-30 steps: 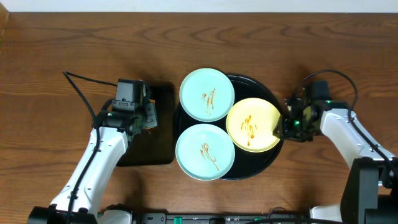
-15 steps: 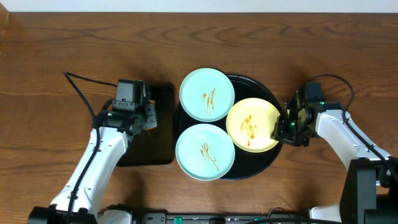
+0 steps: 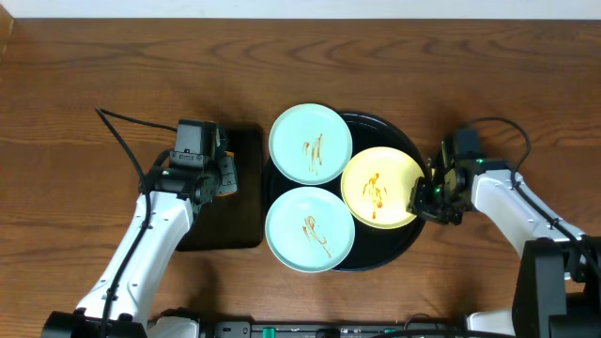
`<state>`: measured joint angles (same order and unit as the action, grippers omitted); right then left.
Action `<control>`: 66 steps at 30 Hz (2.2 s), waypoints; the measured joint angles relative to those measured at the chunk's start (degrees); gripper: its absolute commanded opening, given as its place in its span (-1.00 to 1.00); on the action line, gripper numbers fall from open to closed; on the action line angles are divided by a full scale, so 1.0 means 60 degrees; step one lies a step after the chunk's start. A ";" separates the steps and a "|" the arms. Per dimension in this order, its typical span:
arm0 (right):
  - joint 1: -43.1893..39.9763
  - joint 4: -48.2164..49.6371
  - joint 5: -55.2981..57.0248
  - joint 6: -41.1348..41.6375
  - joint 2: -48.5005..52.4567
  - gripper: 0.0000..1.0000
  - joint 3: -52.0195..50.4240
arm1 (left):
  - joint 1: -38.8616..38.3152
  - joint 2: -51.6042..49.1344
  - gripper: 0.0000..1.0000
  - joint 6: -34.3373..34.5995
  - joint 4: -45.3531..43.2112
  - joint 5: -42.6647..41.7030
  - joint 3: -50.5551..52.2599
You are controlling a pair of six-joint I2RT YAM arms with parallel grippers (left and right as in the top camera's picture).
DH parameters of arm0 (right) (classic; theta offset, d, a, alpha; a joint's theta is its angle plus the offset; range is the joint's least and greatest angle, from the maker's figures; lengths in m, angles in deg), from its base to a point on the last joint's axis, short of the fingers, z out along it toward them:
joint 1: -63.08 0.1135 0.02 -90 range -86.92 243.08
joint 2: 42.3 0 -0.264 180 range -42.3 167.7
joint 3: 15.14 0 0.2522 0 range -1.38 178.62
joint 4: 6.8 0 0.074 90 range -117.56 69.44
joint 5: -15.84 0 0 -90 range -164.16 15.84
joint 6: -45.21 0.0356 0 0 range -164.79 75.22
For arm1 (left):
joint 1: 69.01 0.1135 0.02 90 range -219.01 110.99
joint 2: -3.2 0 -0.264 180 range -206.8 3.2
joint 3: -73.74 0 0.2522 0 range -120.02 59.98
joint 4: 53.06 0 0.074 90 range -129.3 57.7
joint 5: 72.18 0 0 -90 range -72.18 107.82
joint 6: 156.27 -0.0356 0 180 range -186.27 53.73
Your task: Clean dirty plates on tray and stack at the side
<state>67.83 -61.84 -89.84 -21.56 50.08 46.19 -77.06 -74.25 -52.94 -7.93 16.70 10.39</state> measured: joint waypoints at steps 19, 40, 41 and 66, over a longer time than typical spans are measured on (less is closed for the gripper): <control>0.0007 0.1005 0.0302 0.0379 0.0000 -0.97 -0.0280 | 0.0000 0.0000 -0.85 0.0000 -0.0135 -0.0084 0.0004; 0.0007 0.1075 0.0302 0.0368 0.0000 -0.98 -0.0280 | 0.0000 0.1836 -0.85 -0.0535 -0.3089 -0.0612 0.0022; 0.0007 0.1078 0.0302 0.0368 0.0000 -0.98 -0.0280 | 0.0000 0.2004 -0.85 -0.0550 -0.3060 -0.0608 0.0022; 0.0007 0.1147 0.0306 0.0368 0.0000 -0.97 -0.0280 | 0.0000 0.2623 -0.85 -0.1242 -0.5869 0.0007 0.0033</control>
<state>67.88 -54.96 -88.01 -19.35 50.08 44.51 -77.06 -58.51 -60.40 -43.14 16.74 10.59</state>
